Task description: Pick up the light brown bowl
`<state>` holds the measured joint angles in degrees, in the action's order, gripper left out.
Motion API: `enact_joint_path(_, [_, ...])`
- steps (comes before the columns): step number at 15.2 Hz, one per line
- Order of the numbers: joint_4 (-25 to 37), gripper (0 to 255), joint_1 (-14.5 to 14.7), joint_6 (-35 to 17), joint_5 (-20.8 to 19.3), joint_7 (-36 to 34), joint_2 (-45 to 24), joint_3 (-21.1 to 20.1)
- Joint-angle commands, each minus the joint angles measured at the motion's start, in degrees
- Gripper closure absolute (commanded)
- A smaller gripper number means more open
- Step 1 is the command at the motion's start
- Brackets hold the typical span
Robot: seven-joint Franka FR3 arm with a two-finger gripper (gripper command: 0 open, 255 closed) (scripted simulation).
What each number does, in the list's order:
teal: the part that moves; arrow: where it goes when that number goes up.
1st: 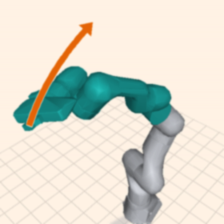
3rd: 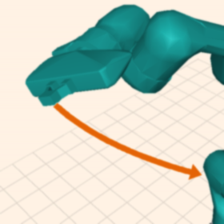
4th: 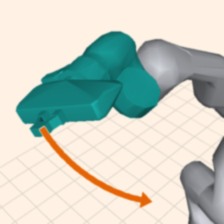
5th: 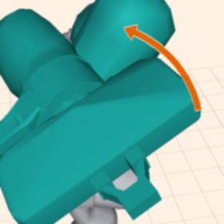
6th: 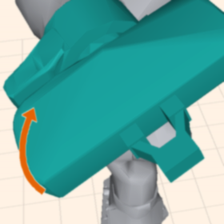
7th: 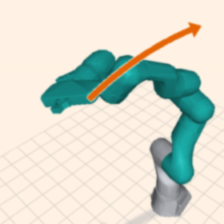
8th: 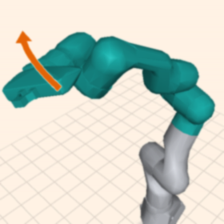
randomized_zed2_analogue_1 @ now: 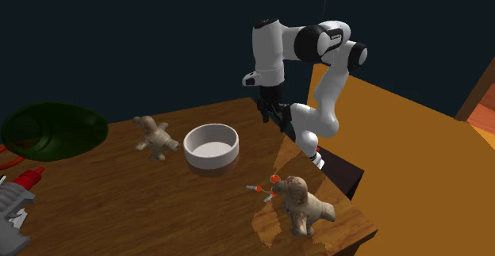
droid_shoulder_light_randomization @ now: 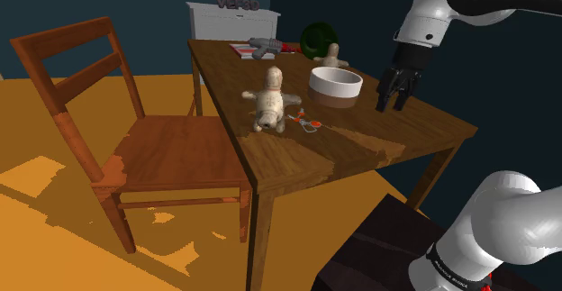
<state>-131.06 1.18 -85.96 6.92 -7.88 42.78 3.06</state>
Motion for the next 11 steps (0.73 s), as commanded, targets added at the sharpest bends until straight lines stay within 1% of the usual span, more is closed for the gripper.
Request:
enact_joint_path(1, [0.0,0,0.0,0.0,0.0,0.0,0.0,0.0])
enact_joint_path(6, [8.7,0,0.6,-3.3,-1.3,0.7,-11.1,-0.8])
enact_joint_path(11, [19.0,0,1.0,-4.7,-2.8,1.0,-22.1,-1.7])
